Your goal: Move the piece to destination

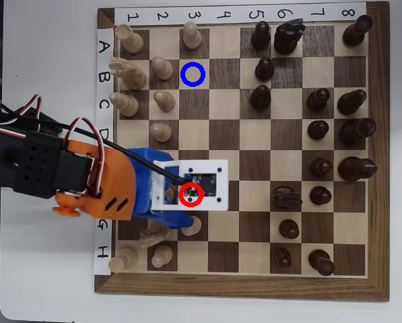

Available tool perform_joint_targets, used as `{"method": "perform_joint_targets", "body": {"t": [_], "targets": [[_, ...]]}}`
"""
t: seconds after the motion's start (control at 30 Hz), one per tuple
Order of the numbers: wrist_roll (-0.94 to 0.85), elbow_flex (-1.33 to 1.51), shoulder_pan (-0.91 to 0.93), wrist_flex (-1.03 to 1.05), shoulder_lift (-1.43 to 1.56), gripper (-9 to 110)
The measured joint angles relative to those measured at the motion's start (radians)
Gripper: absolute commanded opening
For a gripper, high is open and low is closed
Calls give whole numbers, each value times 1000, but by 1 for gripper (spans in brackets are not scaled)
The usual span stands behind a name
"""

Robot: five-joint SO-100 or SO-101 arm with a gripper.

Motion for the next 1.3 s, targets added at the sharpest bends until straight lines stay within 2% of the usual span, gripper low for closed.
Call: {"method": "perform_joint_targets", "body": {"t": [0.47, 1.3], "targets": [[0, 0, 26, -32, -6, 1], [11, 0, 38, -28, -2, 0]]}}
